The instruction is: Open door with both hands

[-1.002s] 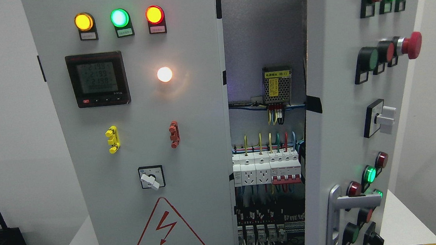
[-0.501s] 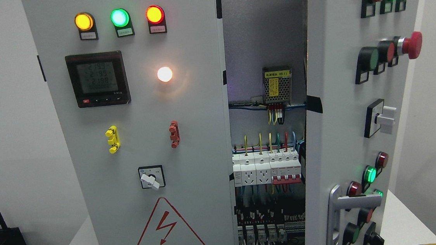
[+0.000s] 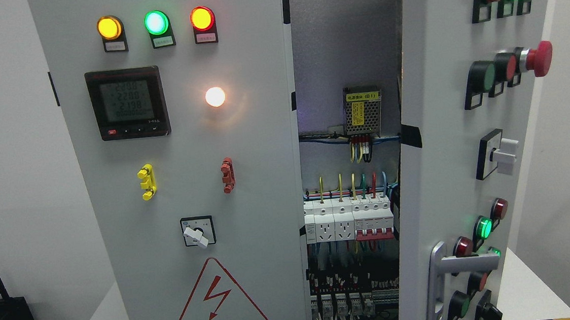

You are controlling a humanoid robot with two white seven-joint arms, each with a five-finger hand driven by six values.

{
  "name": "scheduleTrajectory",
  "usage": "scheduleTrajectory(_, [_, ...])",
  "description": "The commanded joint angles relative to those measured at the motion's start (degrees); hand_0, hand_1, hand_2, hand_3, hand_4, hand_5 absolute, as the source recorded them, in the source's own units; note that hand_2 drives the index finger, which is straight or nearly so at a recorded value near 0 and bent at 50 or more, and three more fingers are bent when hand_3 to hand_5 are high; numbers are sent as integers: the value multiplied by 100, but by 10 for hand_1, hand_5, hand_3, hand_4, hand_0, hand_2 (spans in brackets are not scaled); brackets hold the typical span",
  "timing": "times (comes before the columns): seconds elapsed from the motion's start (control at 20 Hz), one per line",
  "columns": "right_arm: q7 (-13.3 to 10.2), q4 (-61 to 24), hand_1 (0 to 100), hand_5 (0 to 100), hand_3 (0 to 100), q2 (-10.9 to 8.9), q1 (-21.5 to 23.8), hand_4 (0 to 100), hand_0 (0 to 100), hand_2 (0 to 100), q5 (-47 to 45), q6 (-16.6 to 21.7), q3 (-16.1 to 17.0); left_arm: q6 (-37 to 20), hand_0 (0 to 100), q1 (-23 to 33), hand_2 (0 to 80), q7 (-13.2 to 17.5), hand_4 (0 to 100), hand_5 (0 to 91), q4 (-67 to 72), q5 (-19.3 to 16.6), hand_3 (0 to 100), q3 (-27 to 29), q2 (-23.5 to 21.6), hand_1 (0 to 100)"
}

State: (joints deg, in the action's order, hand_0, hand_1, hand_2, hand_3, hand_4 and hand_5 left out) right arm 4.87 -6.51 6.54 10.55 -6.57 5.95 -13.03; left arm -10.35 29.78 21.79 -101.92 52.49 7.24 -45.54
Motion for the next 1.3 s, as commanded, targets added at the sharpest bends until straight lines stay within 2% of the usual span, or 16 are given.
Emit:
scheduleTrajectory(0.0, [-3, 0, 0, 0, 0, -3, 0, 0, 0, 0, 7, 2, -6, 24, 0, -227, 0, 509, 32, 0, -408, 1253, 0, 296, -1852, 0])
scheduleTrajectory(0.15, [-3, 0, 0, 0, 0, -3, 0, 0, 0, 0, 7, 2, 2, 33, 0, -227, 0, 755, 33, 0, -417, 1658, 0, 445, -2116, 0])
scheduleTrajectory(0.4, [-3, 0, 0, 0, 0, -3, 0, 0, 0, 0, -2, 2, 2, 94, 0, -376, 0, 1071, 33, 0, -399, 2668, 0, 665, -2749, 0])
scheduleTrajectory(0.7, [-3, 0, 0, 0, 0, -3, 0, 0, 0, 0, -2, 2, 2, 182, 0, -745, 0, 1511, 33, 0, -390, 2880, 0, 656, -2759, 0])
scheduleTrajectory(0.8, [-3, 0, 0, 0, 0, -3, 0, 0, 0, 0, -2, 2, 2, 462, 0, -973, 0, 1617, 33, 0, -391, 2907, 0, 656, -2724, 0])
scheduleTrajectory(1.0, [-3, 0, 0, 0, 0, -3, 0, 0, 0, 0, 7, 2, 2, 1534, 0, -1711, 0, 1723, 33, 0, -346, 3004, 0, 648, -2584, 0])
scheduleTrajectory(1.25, [-3, 0, 0, 0, 0, -3, 0, 0, 0, 0, 7, 2, -6, 1588, 0, -1905, 0, 1741, 33, 0, -399, 3030, 0, 604, -2609, 0])
